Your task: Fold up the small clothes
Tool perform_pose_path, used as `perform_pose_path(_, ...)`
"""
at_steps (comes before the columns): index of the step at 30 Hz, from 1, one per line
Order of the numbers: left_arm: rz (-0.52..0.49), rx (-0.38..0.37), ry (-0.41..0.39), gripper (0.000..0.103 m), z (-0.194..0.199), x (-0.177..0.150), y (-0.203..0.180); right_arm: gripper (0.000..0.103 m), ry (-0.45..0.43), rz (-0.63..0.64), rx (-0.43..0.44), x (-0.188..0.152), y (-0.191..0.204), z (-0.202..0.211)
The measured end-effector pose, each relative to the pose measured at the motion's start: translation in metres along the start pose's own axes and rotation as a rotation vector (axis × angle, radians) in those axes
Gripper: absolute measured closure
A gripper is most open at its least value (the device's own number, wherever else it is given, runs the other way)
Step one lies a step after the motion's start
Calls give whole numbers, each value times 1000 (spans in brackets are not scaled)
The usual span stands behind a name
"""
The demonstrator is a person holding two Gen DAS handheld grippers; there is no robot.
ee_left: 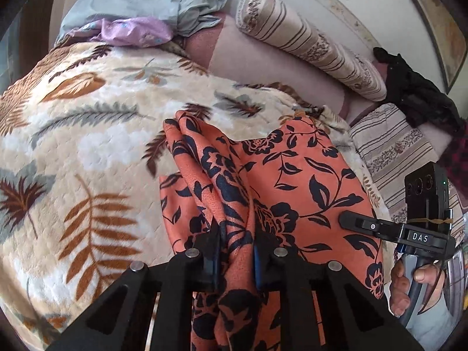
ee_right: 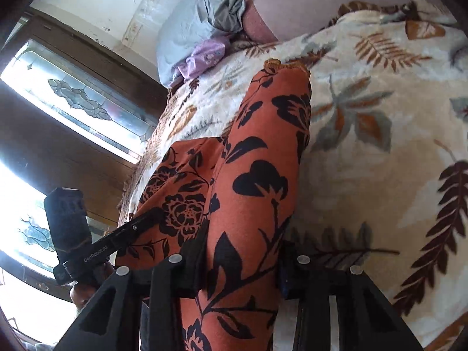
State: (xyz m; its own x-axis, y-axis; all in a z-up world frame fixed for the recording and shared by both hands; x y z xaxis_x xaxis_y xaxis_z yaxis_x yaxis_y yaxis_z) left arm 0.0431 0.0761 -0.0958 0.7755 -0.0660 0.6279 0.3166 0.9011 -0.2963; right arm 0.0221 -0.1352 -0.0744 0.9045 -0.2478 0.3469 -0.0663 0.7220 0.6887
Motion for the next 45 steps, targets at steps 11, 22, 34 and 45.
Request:
perform_pose_path(11,18,38,282,43,-163,18,-24,53,-60,-283,-254,56,-176,28)
perform_pose_path(22,-87,146,230,41,-112,-7,-19,26,-192,-103,-34,26,-71,64)
perform_pose_path(34,-129,363,-84,11,-7,4,-50,12,-260,30,-335,-27,-44,86)
perform_pose_path(45,-192,424,5,11,4,-31,-94,0,-246,104,-623,-80,-70,117)
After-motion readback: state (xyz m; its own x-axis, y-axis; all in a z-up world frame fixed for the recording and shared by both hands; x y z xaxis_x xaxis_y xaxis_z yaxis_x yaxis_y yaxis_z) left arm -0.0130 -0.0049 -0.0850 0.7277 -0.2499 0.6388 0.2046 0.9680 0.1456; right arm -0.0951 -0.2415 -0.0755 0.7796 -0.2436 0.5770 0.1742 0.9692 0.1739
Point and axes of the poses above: each gripper's, at about its wrist camera, not at the fingertips, and z roughly against the way its jaws point, y to its left, x to its top, the point moved 7 cm from there along -z, roughly the way its jaws point, and after that the axes turned 9 degrees about -z, right-handed, at the moved point
